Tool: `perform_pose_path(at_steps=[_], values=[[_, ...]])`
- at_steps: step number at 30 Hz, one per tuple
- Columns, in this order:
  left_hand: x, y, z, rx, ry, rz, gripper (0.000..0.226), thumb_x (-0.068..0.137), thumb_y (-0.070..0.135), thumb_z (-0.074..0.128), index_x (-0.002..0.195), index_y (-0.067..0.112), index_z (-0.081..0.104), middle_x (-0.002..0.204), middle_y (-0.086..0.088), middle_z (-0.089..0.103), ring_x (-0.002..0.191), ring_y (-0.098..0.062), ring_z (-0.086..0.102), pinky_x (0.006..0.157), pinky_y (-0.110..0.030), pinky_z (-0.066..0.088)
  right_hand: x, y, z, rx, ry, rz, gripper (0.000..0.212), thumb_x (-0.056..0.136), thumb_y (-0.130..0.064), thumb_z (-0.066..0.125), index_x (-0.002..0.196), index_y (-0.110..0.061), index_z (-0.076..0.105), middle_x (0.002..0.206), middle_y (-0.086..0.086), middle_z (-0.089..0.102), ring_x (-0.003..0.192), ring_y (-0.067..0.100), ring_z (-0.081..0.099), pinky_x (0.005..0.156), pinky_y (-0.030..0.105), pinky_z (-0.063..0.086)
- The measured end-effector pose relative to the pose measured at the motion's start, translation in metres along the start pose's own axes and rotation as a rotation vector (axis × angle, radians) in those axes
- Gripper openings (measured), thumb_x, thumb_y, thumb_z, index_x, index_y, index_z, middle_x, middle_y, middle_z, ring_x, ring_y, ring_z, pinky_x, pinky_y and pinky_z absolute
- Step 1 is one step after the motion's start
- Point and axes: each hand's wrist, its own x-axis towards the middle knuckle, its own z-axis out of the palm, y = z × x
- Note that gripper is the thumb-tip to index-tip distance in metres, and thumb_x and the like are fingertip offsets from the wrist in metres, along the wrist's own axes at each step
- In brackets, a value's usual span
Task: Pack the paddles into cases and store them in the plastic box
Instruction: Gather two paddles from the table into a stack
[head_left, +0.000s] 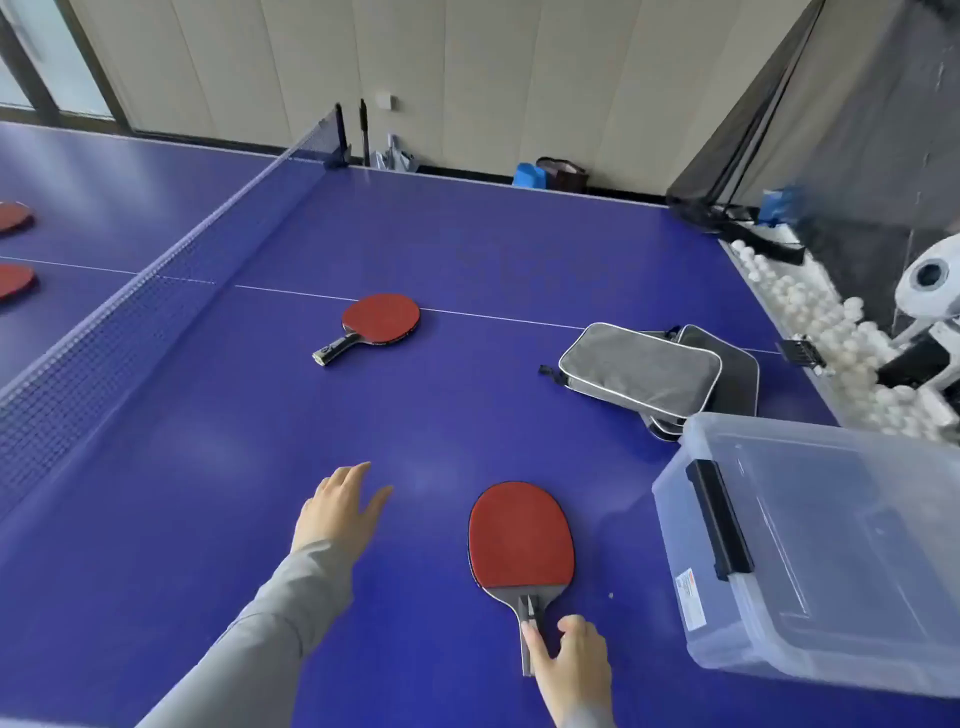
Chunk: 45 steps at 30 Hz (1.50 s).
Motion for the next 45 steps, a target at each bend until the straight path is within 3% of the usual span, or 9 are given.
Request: perform_pose_path(at_steps=[5, 13, 23, 26, 32, 38, 42, 45], values=[[0.042, -0.026, 0.008, -0.004, -0.067, -0.061, 0.054, 0.093, 0.046, 0.048, 0.14, 0.019, 0.042, 0.141, 0.0, 0.046, 0.129, -0.022, 0.043, 0.098, -0.039, 0.042, -0.003, -0.017, 0.029, -0.019, 0.061, 0.112, 0.058, 0.078, -0.059, 0.062, 0.112, -0.013, 0.051, 0.108, 0.0, 0.054, 0.107, 0.021, 0.05, 0.082, 0.033, 0.042], [0.085, -0.061, 0.008, 0.007, -0.121, -0.053, 0.052, 0.093, 0.04, 0.052, 0.136, 0.013, 0.046, 0.137, -0.006, 0.049, 0.124, -0.027, 0.047, 0.094, -0.041, 0.044, 0.001, -0.025, 0.044, 0.169, 0.158, 0.247, 0.044, 0.078, -0.029, 0.074, 0.106, -0.001, 0.056, 0.105, 0.014, 0.057, 0.102, 0.032, 0.05, 0.084, 0.04, 0.042], [0.173, -0.11, -0.011, 0.058, -0.148, 0.03, 0.057, 0.09, 0.031, 0.059, 0.139, 0.007, 0.042, 0.141, -0.015, 0.042, 0.129, -0.034, 0.039, 0.102, -0.048, 0.036, -0.003, -0.036, 0.047, 0.264, 0.26, 0.34, 0.033, 0.078, -0.017, 0.074, 0.095, 0.004, 0.057, 0.095, 0.017, 0.056, 0.095, 0.033, 0.047, 0.083, 0.037, 0.038], [0.21, -0.119, -0.016, 0.069, -0.135, 0.081, 0.062, 0.09, 0.03, 0.061, 0.141, 0.006, 0.036, 0.144, -0.014, 0.037, 0.132, -0.033, 0.034, 0.105, -0.048, 0.03, -0.009, -0.047, 0.05, 0.327, 0.322, 0.366, 0.03, 0.081, -0.016, 0.071, 0.098, 0.001, 0.052, 0.096, 0.009, 0.049, 0.091, 0.031, 0.05, 0.078, 0.039, 0.043], [0.281, -0.12, -0.014, 0.101, -0.141, 0.077, 0.073, 0.087, 0.035, 0.063, 0.144, 0.007, 0.028, 0.145, -0.017, 0.033, 0.133, -0.036, 0.03, 0.104, -0.051, 0.028, -0.017, -0.085, 0.067, 0.4, 0.407, 0.456, 0.024, 0.087, -0.028, 0.063, 0.09, -0.019, 0.041, 0.083, -0.006, 0.048, 0.068, 0.019, 0.051, 0.063, 0.03, 0.037], [0.342, -0.116, -0.004, 0.116, -0.132, 0.048, 0.071, 0.084, 0.038, 0.066, 0.139, 0.006, 0.034, 0.14, -0.02, 0.037, 0.13, -0.038, 0.033, 0.103, -0.053, 0.029, 0.01, -0.129, 0.072, 0.503, 0.52, 0.461, 0.024, 0.087, -0.028, 0.063, 0.091, -0.016, 0.043, 0.079, -0.011, 0.046, 0.068, 0.006, 0.05, 0.061, 0.028, 0.035], [0.374, -0.112, 0.006, 0.142, -0.123, 0.063, 0.062, 0.084, 0.038, 0.065, 0.13, 0.003, 0.044, 0.132, -0.023, 0.042, 0.126, -0.04, 0.035, 0.099, -0.055, 0.033, 0.033, -0.15, 0.074, 0.548, 0.576, 0.443, 0.023, 0.087, -0.028, 0.063, 0.09, -0.016, 0.044, 0.078, -0.011, 0.045, 0.067, 0.002, 0.05, 0.054, 0.012, 0.035], [0.39, -0.109, 0.011, 0.15, -0.113, 0.08, 0.054, 0.083, 0.033, 0.067, 0.122, 0.0, 0.049, 0.128, -0.026, 0.044, 0.123, -0.041, 0.037, 0.098, -0.055, 0.036, 0.044, -0.158, 0.076, 0.58, 0.603, 0.437, 0.023, 0.087, -0.027, 0.063, 0.09, -0.018, 0.043, 0.079, -0.011, 0.045, 0.072, -0.007, 0.05, 0.058, 0.004, 0.038]])
